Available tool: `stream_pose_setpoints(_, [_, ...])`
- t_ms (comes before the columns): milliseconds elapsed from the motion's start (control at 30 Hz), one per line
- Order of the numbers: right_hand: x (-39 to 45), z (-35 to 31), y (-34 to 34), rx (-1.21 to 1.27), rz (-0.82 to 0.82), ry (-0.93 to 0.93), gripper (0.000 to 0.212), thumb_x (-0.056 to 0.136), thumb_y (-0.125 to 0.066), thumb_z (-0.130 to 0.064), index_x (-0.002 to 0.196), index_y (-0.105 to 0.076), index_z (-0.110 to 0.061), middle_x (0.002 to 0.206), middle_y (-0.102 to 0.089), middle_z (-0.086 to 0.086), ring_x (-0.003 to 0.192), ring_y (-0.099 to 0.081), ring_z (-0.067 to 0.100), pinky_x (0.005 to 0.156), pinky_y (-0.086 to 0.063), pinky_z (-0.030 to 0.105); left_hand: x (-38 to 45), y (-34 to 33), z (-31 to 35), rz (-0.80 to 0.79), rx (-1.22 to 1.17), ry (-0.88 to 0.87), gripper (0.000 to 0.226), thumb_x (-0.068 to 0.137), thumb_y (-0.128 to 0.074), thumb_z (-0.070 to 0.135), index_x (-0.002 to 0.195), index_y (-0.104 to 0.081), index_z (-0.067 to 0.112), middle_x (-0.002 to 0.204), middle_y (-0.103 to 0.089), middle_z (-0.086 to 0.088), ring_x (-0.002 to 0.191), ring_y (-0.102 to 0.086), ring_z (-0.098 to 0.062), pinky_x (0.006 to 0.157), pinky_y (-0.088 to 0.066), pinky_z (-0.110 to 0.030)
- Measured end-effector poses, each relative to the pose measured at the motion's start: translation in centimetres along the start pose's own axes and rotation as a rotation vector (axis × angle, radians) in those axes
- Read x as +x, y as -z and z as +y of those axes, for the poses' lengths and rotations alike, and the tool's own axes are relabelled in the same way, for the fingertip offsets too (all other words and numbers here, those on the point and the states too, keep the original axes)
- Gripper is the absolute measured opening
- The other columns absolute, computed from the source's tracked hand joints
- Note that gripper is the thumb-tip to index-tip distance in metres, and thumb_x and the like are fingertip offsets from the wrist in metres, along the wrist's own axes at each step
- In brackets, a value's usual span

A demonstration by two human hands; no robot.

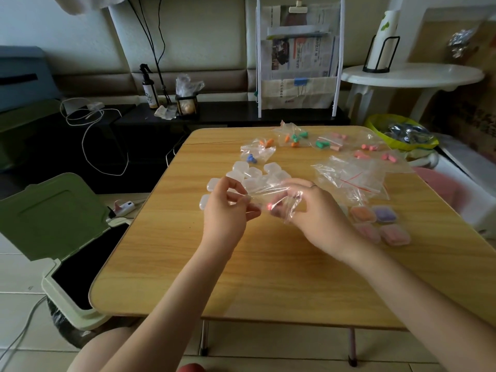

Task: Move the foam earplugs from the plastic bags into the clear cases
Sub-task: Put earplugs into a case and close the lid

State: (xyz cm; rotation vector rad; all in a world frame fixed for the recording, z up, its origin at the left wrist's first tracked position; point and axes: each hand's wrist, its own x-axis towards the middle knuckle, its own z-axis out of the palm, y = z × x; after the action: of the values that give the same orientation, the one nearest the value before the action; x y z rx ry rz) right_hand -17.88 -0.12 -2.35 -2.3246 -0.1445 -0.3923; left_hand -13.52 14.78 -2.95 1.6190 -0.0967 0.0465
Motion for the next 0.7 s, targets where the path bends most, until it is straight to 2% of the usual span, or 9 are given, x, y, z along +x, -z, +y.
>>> stream_pose_setpoints(67, [0.1, 0.3, -0.5, -0.216, 0.167, 0.010, 0.008, 0.079, -0.076, -0.015, 0.085, -0.073, -0.015, 0.139, -0.051, -0.006, 0.131, -0.041, 0.020, 0.111, -0.030, 0.039, 0.1, 0.1, 0.0, 0.002, 0.013, 0.001, 0.023, 0.091, -0.049, -0.009, 0.077, -0.054, 0.008, 0.085, -0.057, -0.014, 0.063, -0.068, -0.017, 0.059, -0.056, -0.023])
stream_pose_setpoints(133, [0.2, 0.3, -0.8, -0.209, 0.233, -0.008, 0.009, 0.080, -0.076, -0.020, 0.085, -0.072, -0.013, 0.146, -0.045, -0.002, 0.139, -0.034, 0.024, 0.114, -0.025, 0.048, 0.2, 0.2, 0.0, 0.010, 0.022, 0.004, 0.025, 0.092, -0.047, -0.010, 0.076, -0.057, 0.007, 0.085, -0.058, -0.013, 0.062, -0.068, -0.014, 0.059, -0.056, -0.022])
stream_pose_setpoints(200, [0.2, 0.1, -0.7, -0.054, 0.212, -0.047, 0.005, 0.084, -0.072, -0.019, 0.088, -0.072, -0.016, 0.145, -0.044, -0.007, 0.139, -0.032, 0.015, 0.113, -0.022, 0.033, 0.2, 0.2, 0.0, 0.006, 0.016, 0.005, 0.025, 0.093, -0.046, -0.009, 0.078, -0.060, 0.004, 0.086, -0.059, -0.014, 0.062, -0.068, -0.013, 0.059, -0.056, -0.020])
stream_pose_setpoints(267, [0.1, -0.3, -0.5, 0.229, 0.156, -0.158, 0.006, 0.086, -0.068, -0.016, 0.088, -0.072, -0.020, 0.135, -0.047, -0.017, 0.128, -0.039, 0.002, 0.104, -0.023, 0.020, 0.1, 0.1, 0.1, -0.005, -0.006, 0.002, 0.024, 0.094, -0.046, -0.008, 0.080, -0.061, 0.003, 0.087, -0.059, -0.012, 0.065, -0.068, -0.013, 0.061, -0.056, -0.021])
stream_pose_setpoints(333, [0.1, -0.3, -0.5, 0.544, 0.125, -0.283, 0.005, 0.087, -0.068, -0.020, 0.089, -0.072, -0.017, 0.121, -0.061, -0.014, 0.109, -0.056, -0.003, 0.099, -0.037, 0.022, -0.1, 0.0, 0.3, -0.036, -0.078, 0.028, 0.020, 0.095, -0.047, -0.006, 0.082, -0.061, 0.002, 0.087, -0.058, -0.009, 0.068, -0.068, -0.014, 0.065, -0.057, -0.022])
stream_pose_setpoints(400, [0.1, -0.3, -0.6, 0.708, 0.106, -0.370, 0.009, 0.088, -0.067, -0.022, 0.090, -0.071, -0.014, 0.092, -0.070, -0.008, 0.087, -0.062, -0.001, 0.087, -0.044, 0.023, -0.1, 0.2, 0.6, -0.107, -0.279, 0.121, 0.014, 0.094, -0.049, -0.006, 0.086, -0.058, 0.001, 0.089, -0.059, -0.011, 0.074, -0.069, -0.017, 0.071, -0.059, -0.025])
stream_pose_setpoints(500, [0.2, -0.2, -0.5, 0.672, 0.116, -0.325, 0.006, 0.089, -0.065, -0.023, 0.084, -0.069, -0.023, 0.084, -0.068, -0.006, 0.087, -0.063, 0.011, 0.082, -0.047, 0.030, 0.0, 0.5, 1.2, -0.224, -0.673, 0.315, 0.013, 0.093, -0.045, -0.007, 0.092, -0.053, 0.002, 0.085, -0.063, -0.015, 0.074, -0.070, -0.023, 0.074, -0.060, -0.032])
stream_pose_setpoints(600, [0.1, -0.8, -0.2, 0.594, 0.071, -0.186, 0.009, 0.091, -0.063, -0.019, 0.091, -0.070, -0.025, 0.092, -0.072, -0.013, 0.092, -0.065, 0.003, 0.077, -0.046, 0.012, -0.2, 0.5, 1.4, -0.349, -0.824, 0.398, 0.014, 0.091, -0.049, -0.003, 0.104, -0.052, 0.002, 0.083, -0.065, -0.014, 0.077, -0.069, -0.023, 0.077, -0.059, -0.035])
stream_pose_setpoints(700, [0.0, -1.0, 0.1, 0.410, 0.032, -0.047, 0.020, 0.092, -0.060, -0.016, 0.093, -0.068, -0.034, 0.088, -0.069, -0.025, 0.089, -0.060, -0.007, 0.075, -0.041, 0.004, -0.3, 0.3, 1.3, -0.365, -0.839, 0.427, 0.016, 0.088, -0.051, -0.007, 0.097, -0.053, 0.005, 0.084, -0.065, -0.014, 0.073, -0.070, -0.020, 0.077, -0.059, -0.035])
